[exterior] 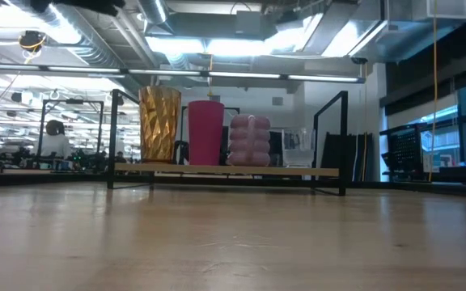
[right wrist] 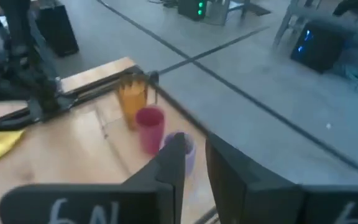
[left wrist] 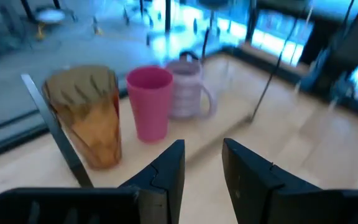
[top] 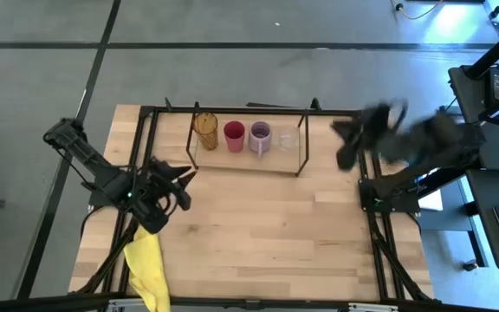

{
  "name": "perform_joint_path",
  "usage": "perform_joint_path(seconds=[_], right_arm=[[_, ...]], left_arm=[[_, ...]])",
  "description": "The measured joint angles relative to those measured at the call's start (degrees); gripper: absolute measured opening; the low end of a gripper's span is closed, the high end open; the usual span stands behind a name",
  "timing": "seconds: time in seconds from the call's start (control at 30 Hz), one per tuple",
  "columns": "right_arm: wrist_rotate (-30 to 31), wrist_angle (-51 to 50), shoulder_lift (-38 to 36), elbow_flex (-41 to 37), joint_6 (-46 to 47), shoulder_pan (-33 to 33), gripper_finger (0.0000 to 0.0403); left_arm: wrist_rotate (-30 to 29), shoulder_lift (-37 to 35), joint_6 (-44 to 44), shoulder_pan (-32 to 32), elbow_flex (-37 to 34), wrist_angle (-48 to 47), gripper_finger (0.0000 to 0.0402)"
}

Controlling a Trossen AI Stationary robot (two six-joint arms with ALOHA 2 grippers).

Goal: Stack small to large cups/mugs on shelf
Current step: Return to Home Position

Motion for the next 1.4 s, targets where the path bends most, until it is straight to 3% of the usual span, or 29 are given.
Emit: perform_joint_path(seconds=[0.1,0.2,0.27,0.37,0.43,0.57,0.73,0.8,0.87,0.97,1.03,1.1,1.2,1.27,1.3,1.4], right_arm=[[12.5,1.9,-5.4,-17.9,17.0,11.0,0.0067],[26.0,7.0,-9.2,-31.9,30.4,17.9,0.0067],[27.7,9.3,-11.3,-37.1,34.5,20.0,0.0067],[16.2,11.8,-12.2,-41.7,36.8,19.3,0.0067],[4.8,11.8,-12.3,-42.5,35.5,18.8,0.0067],[-8.3,15.5,-12.7,-41.2,35.9,18.8,0.0067],[-10.5,30.4,-12.2,-41.1,34.6,18.8,0.0067],[-9.9,39.1,-11.9,-41.1,24.8,18.8,0.0067],[-14.7,52.8,-11.7,-41.1,6.9,18.7,0.0067],[-33.5,72.5,-12.0,-41.0,-20.9,18.5,0.0067],[-44.8,76.9,-13.2,-41.0,-30.3,17.1,0.0067],[-48.7,76.7,-14.9,-41.0,-32.5,15.2,0.0067],[-53.0,76.3,-15.5,-41.0,-33.2,11.3,0.0067],[-59.3,77.8,-14.7,-41.1,-33.4,8.3,0.0067],[-61.6,78.5,-14.2,-41.1,-33.6,6.8,0.0067],[-64.3,78.6,-12.7,-41.1,-33.0,1.0,0.0067]], left_arm=[[-5.9,-1.9,-7.7,-4.1,-4.3,0.1,0.0098],[-11.0,-5.6,-15.2,-9.4,-10.4,2.3,0.0084],[-15.1,-8.3,-16.7,-13.0,-13.9,3.9,0.0071],[-18.6,-11.6,-14.3,-16.6,-16.7,4.2,0.005],[-16.2,-13.3,-10.0,-17.1,-16.6,3.9,0.0039],[-12.4,-15.5,-8.9,-16.5,-15.1,4.1,0.0032],[-9.0,-16.9,-10.0,-16.5,-13.9,10.9,0.0031],[-8.8,-16.9,-8.1,-16.5,-13.9,13.1,0.0031],[-9.9,-17.0,-2.5,-16.6,-12.7,15.1,0.0031],[-10.3,-19.0,11.4,-16.8,-9.9,20.3,0.0031],[-6.9,-21.4,24.1,-16.8,-7.8,26.3,0.0031],[1.3,-23.8,40.6,-15.4,-7.2,36.9,0.0031],[27.8,-27.2,68.4,-10.4,-7.8,58.5,0.0031],[43.3,-28.8,78.1,-6.5,-7.9,65.9,0.0031],[46.1,-29.5,80.1,-4.5,-8.0,65.9,0.0031],[46.4,-31.1,79.3,1.8,-8.2,57.7,0.0035]])
